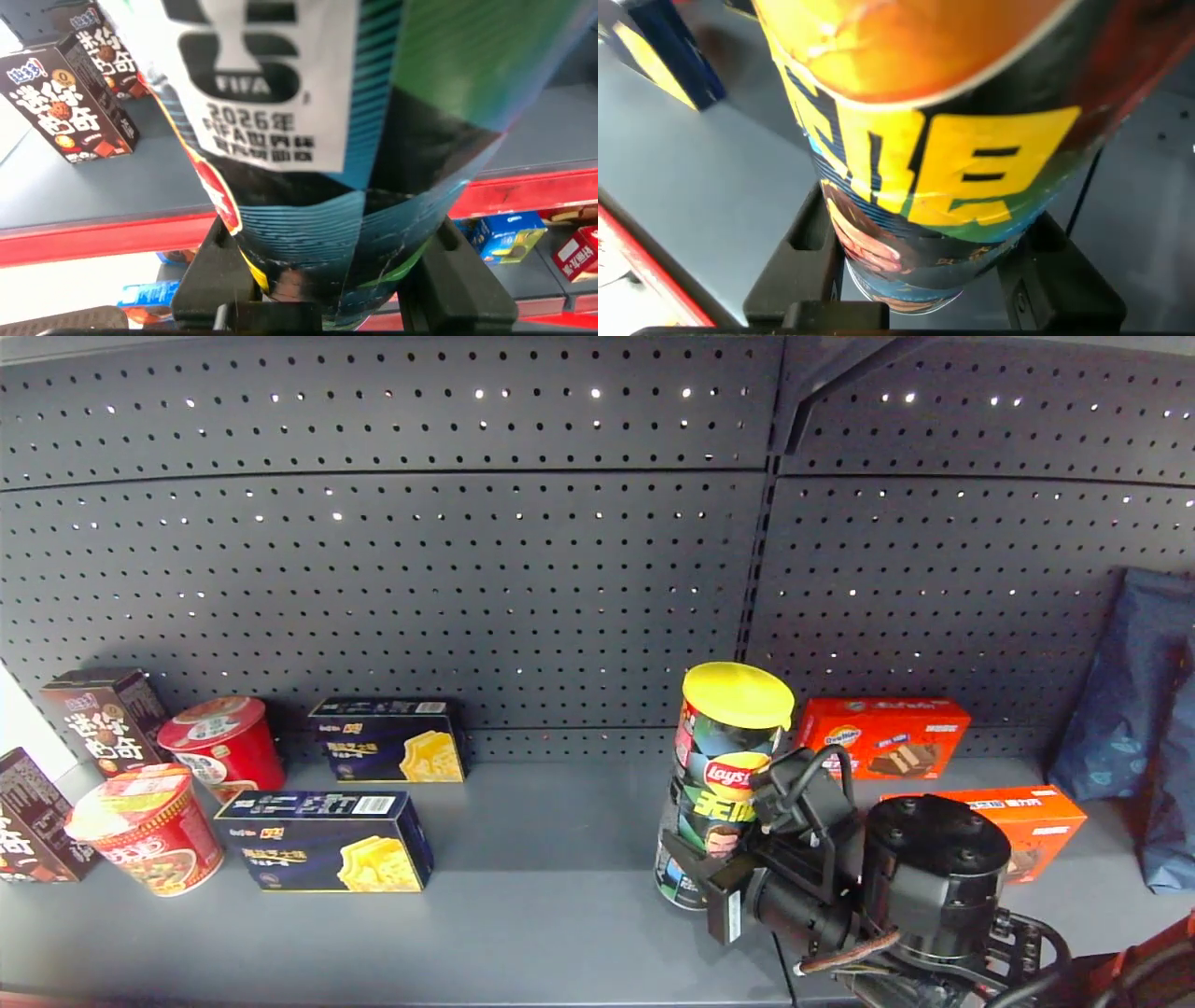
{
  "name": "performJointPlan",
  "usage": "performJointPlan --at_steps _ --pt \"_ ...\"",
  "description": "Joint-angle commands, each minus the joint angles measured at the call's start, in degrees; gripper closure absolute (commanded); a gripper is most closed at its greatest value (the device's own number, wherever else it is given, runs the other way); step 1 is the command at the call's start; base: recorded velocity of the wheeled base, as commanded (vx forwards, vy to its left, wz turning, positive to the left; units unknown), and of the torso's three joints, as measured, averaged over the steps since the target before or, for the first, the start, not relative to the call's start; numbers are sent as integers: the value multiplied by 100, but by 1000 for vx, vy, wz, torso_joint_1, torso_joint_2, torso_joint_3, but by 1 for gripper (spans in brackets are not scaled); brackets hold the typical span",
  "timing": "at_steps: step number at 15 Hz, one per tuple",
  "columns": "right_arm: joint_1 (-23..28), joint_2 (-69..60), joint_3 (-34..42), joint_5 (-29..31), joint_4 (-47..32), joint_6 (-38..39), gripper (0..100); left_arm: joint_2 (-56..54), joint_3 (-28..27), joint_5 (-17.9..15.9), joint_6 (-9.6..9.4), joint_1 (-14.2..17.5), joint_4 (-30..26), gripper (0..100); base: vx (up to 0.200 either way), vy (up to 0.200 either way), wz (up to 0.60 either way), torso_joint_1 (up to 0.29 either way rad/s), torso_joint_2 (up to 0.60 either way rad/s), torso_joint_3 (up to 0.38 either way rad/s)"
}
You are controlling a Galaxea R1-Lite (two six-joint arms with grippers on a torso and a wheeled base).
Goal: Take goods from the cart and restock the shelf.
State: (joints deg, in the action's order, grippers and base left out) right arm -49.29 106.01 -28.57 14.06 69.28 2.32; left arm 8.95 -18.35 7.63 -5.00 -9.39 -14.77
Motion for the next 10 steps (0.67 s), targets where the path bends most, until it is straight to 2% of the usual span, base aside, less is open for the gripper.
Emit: performJointPlan --at_steps 1,9,10 --pt "-107 78 36 71 7 32 100 -16 59 2 8 7 1 100 0 0 0 0 0 0" --pt "-415 104 660 89 314 76 100 -104 191 2 8 7 -8 100 0 0 0 0 0 0" --pt "-415 113 748 97 314 76 100 -157 182 2 16 7 -166 100 0 0 0 0 0 0"
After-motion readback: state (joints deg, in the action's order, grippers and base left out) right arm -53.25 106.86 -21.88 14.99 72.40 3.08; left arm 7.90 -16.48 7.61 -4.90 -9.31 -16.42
